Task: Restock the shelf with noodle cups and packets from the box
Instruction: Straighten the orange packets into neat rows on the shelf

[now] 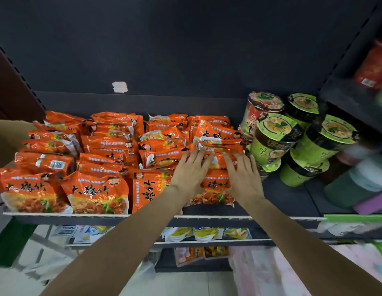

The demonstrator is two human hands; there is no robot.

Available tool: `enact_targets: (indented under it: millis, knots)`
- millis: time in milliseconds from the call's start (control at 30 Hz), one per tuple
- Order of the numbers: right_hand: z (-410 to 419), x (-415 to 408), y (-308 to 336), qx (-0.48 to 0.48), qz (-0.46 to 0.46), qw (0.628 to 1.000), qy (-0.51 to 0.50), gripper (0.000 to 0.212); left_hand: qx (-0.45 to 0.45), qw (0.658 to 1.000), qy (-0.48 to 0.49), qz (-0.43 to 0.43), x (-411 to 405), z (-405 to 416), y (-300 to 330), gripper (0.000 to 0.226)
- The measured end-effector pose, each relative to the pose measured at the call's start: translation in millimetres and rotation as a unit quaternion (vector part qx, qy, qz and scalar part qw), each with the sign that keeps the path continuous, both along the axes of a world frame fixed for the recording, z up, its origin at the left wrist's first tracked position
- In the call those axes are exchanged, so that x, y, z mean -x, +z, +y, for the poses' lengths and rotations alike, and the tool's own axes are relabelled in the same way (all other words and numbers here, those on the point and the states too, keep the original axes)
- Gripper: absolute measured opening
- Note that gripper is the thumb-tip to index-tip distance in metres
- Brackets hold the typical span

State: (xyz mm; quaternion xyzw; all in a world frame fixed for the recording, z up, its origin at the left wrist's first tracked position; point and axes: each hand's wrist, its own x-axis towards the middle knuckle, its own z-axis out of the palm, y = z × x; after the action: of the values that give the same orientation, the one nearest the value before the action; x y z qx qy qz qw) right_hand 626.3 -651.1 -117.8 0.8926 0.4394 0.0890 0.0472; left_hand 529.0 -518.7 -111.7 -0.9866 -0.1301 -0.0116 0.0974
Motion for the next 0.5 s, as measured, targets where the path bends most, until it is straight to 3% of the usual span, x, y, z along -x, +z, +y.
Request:
enact_targets:
  millis: [167, 333, 500]
  knots:
    - [-1.9, 4.5, 13.2, -0.011, 0.100, 0.995, -0.005, 0.108, 0.097, 0.995, -0.017, -0.001, 12.4, 3.8, 14.6, 0.100]
    - [0.7, 2.9, 47.6, -0.115, 0.217, 0.969, -0.008, 0.078, 0.249, 0.965, 0.023, -0.079, 18.9, 23.7, 45.0, 0.056]
    - [27.5, -16.0, 73.0, -0.179, 0.245, 0.953, -0.010, 0.061, 0.268, 0.952, 0.061, -0.136, 4.3, 51.9, 71.1, 0.038]
